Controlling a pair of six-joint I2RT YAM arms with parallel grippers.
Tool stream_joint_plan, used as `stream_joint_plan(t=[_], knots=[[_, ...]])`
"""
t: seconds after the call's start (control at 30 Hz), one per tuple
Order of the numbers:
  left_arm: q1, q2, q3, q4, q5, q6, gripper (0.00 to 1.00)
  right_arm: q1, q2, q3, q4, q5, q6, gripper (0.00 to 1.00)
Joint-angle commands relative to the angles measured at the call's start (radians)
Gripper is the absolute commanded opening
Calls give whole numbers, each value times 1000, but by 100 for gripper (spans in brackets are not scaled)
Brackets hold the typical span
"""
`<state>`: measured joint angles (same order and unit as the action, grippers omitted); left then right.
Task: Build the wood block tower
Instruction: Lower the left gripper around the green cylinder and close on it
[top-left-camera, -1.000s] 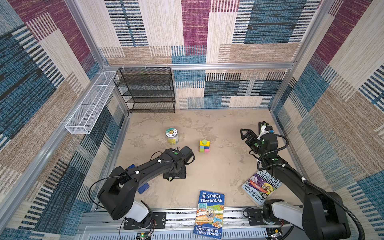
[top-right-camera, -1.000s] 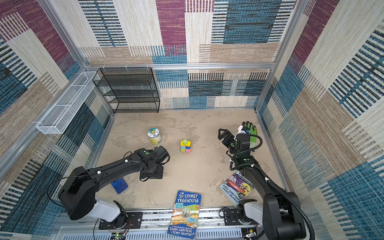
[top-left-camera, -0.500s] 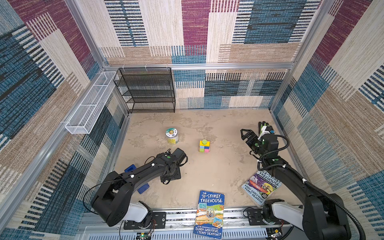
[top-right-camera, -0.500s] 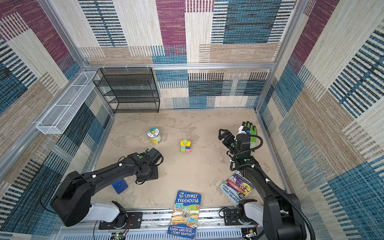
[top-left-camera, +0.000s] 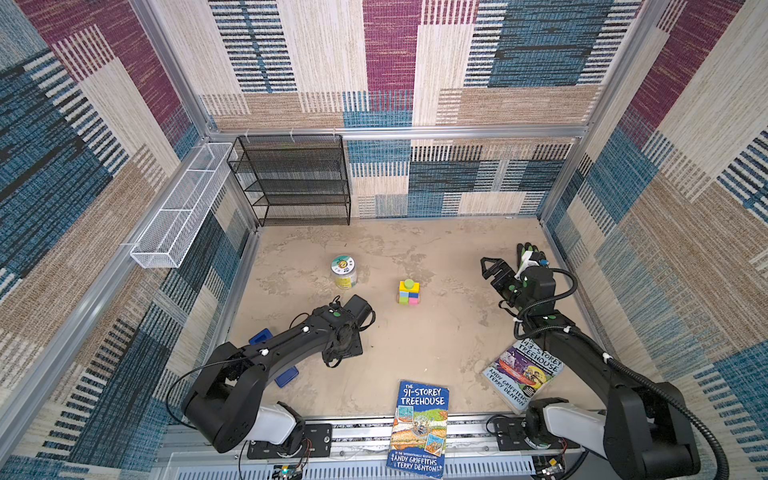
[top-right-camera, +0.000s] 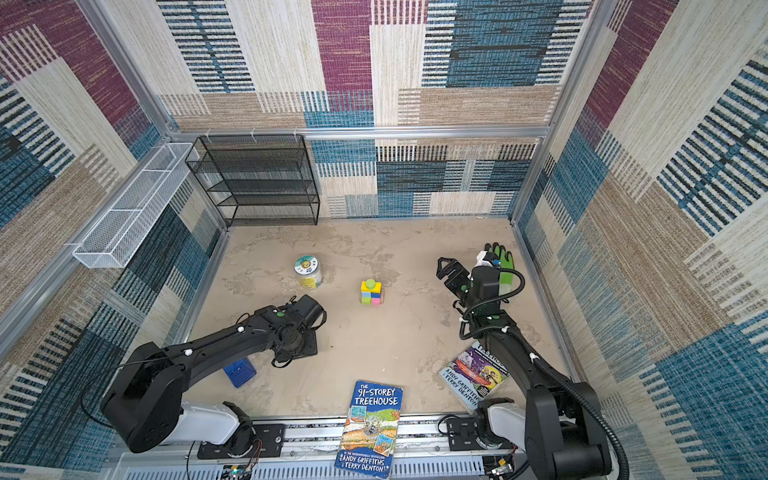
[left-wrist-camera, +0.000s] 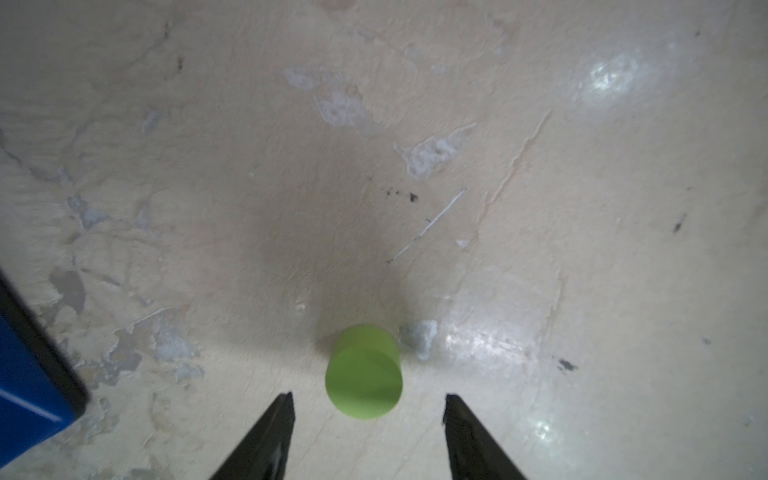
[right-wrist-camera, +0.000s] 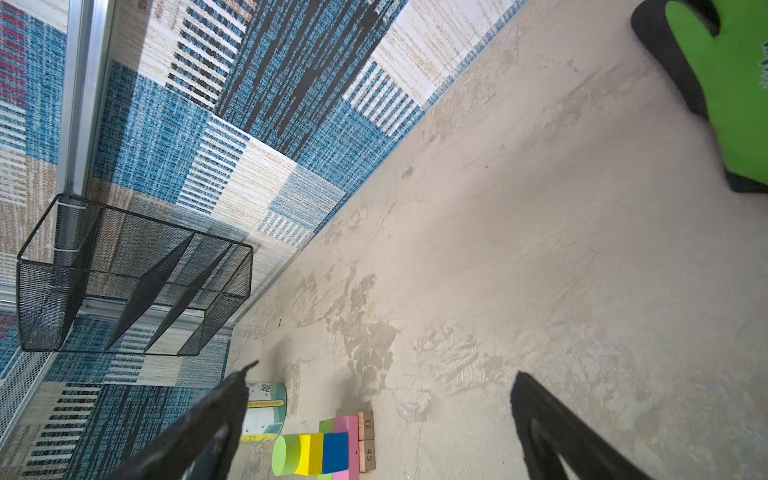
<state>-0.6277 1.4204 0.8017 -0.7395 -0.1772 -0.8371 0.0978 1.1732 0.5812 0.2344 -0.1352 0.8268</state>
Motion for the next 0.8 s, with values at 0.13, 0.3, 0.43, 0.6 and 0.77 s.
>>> stream_joint_plan(t=[0.13, 0.3, 0.43, 0.6, 0.77], knots=[[5, 2, -4, 7, 4, -8, 61, 0, -14, 2, 11, 4, -6, 100], [4, 2, -9, 12, 4, -10, 59, 0, -16, 0, 6, 5, -6, 100], [3, -3, -14, 17, 8, -10, 57, 0, -22, -5, 12, 4, -2, 100], [4, -18, -27, 26, 11, -17, 54, 0, -21, -4, 17, -2, -1, 100], [4, -14, -27, 28, 9, -16, 51, 0, -22, -6, 13, 0, -2, 100]])
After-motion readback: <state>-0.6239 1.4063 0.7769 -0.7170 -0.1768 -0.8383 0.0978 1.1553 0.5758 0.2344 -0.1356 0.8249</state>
